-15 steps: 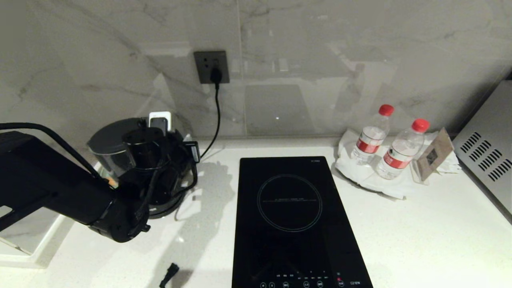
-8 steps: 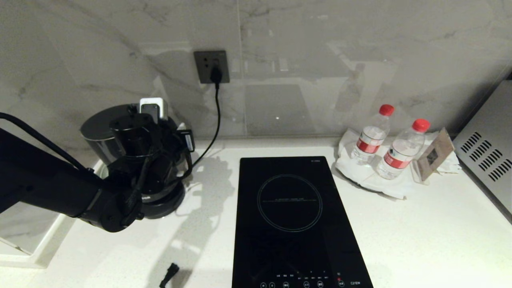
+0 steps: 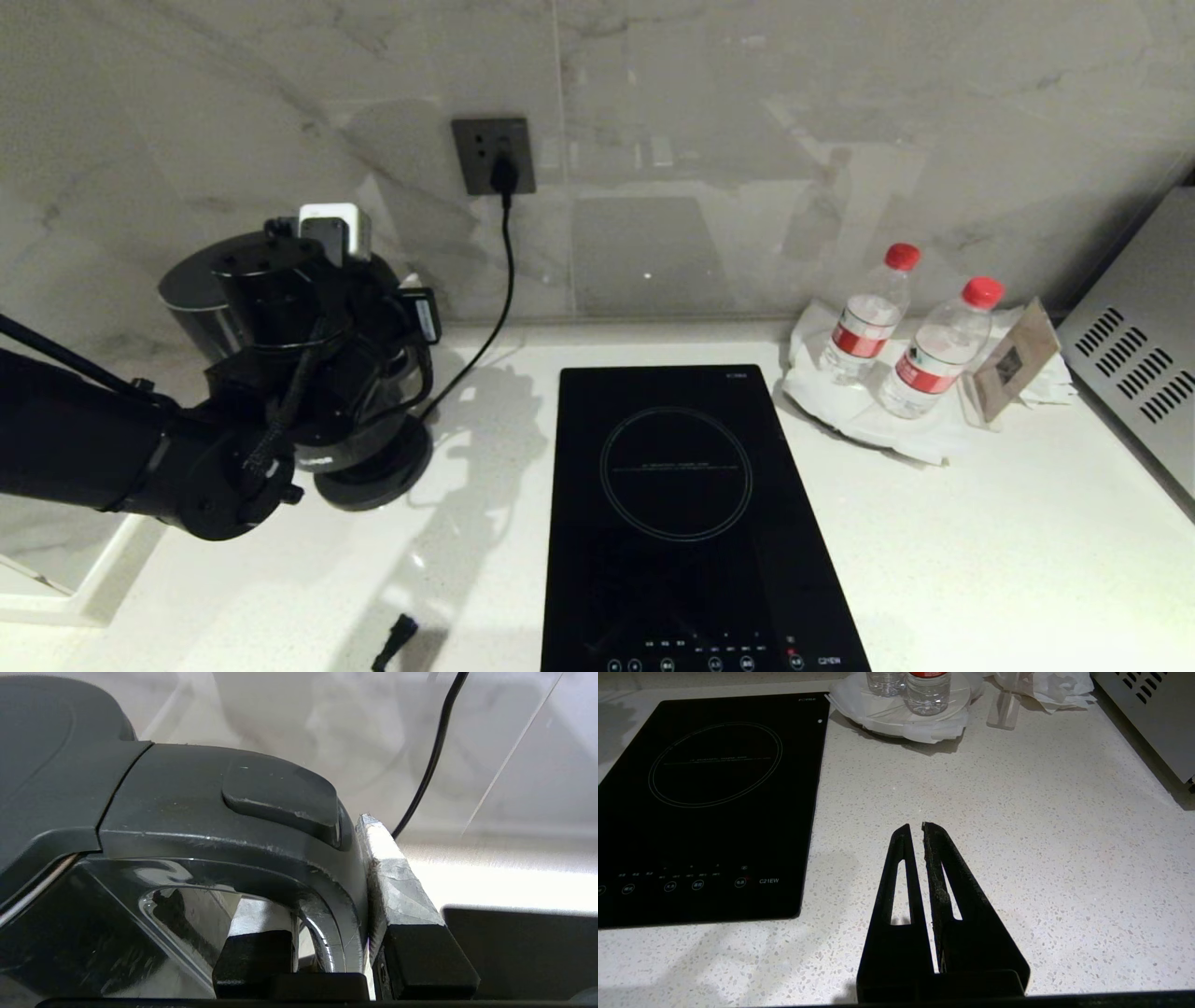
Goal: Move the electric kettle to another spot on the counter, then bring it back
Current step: Place it by the sink
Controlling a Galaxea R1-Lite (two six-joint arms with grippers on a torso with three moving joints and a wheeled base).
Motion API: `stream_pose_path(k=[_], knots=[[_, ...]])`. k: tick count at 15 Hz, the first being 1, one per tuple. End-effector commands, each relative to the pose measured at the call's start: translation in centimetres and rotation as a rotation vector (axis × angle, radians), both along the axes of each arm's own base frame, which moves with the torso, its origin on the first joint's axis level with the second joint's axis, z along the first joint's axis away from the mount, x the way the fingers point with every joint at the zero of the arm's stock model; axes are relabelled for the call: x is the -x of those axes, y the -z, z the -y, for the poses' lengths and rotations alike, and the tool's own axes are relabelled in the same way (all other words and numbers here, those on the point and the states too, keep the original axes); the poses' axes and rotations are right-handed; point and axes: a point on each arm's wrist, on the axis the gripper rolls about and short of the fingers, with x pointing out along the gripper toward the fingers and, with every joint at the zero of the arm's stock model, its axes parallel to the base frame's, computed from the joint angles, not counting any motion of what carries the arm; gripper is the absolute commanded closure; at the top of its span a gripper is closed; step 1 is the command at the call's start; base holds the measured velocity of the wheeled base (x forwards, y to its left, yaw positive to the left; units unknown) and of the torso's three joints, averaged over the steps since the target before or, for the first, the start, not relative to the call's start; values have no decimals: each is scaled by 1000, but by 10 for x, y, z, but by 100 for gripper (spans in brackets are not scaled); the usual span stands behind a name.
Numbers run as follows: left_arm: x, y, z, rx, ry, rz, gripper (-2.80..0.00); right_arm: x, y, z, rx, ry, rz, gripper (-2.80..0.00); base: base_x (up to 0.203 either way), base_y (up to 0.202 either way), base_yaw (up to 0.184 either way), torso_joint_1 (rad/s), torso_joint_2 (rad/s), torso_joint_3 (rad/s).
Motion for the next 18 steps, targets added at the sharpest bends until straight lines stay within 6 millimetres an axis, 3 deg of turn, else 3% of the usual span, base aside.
stream_pose_path(k=[1,8,18], knots=[[22,-16,-7,1,3,4,0,0,0,0,0,0,-1,0,0,0,0,0,0,0],[80,-13,-22,-28,73,-74,0,0,0,0,0,0,0,0,0,0,0,0,0,0],[98,-1,-30,-21,74,-109,0,0,0,0,0,0,-1,0,0,0,0,0,2,19]])
